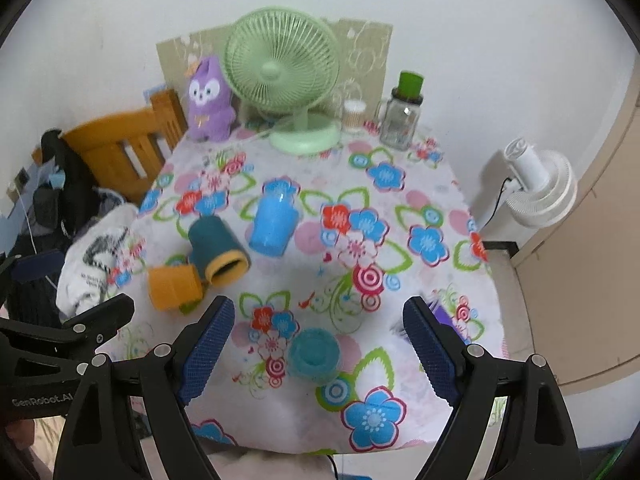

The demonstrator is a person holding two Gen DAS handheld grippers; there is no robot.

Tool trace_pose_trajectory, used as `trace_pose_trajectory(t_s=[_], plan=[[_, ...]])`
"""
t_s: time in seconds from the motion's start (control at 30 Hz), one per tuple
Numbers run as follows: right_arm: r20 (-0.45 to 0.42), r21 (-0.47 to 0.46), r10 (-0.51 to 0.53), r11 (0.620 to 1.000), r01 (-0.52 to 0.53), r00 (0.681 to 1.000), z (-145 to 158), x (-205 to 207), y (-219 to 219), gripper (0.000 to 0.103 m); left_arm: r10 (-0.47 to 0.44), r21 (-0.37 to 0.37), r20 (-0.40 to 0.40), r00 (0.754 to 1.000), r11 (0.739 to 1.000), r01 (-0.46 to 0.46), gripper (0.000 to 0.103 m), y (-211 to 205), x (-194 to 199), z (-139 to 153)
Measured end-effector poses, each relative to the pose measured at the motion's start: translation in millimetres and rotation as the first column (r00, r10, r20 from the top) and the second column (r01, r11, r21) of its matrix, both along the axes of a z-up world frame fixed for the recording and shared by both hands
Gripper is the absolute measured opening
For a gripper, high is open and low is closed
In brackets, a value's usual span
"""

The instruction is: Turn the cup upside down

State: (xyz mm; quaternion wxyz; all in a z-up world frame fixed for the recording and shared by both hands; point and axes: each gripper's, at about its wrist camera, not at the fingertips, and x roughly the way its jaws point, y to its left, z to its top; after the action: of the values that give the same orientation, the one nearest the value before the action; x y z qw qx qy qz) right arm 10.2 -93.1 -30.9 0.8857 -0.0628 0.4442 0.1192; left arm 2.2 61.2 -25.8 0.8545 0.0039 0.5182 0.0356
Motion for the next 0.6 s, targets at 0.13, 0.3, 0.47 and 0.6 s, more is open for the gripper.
trace_pose_trajectory(t_s=[0.13, 0.3, 0.47, 0.6], plan=[[0.042, 0.011, -0.017, 1.0, 0.017, 0.999, 15.8, -4.5, -0.4, 0.089, -0.001, -0.005, 0.049, 0.999, 1.0, 0.001, 0.1, -0.4, -4.1, 16.6], [0.084, 0.015, -0.03, 0.999, 0.028, 0.996, 29.2, -11.5, -1.8, 0.089, -0.008, 0.023, 0.083, 0.996, 1.0, 0.006, 0.101, -4.0, -9.3, 31.4], [0.12, 0.013, -0.043, 0.999, 0.041, 0.992, 39.2, -15.8, -3.6, 0.089, -0.004, 0.021, 0.124, 0.992, 1.0, 0.001, 0.101, -3.6, -14.3, 43.5], [0.127, 0.009, -0.047, 0.999, 0.046, 0.991, 40.5, -16.4, -4.1, 0.089, -0.004, 0.02, 0.135, 0.991, 1.0, 0.002, 0.101, -5.1, -14.4, 46.6]])
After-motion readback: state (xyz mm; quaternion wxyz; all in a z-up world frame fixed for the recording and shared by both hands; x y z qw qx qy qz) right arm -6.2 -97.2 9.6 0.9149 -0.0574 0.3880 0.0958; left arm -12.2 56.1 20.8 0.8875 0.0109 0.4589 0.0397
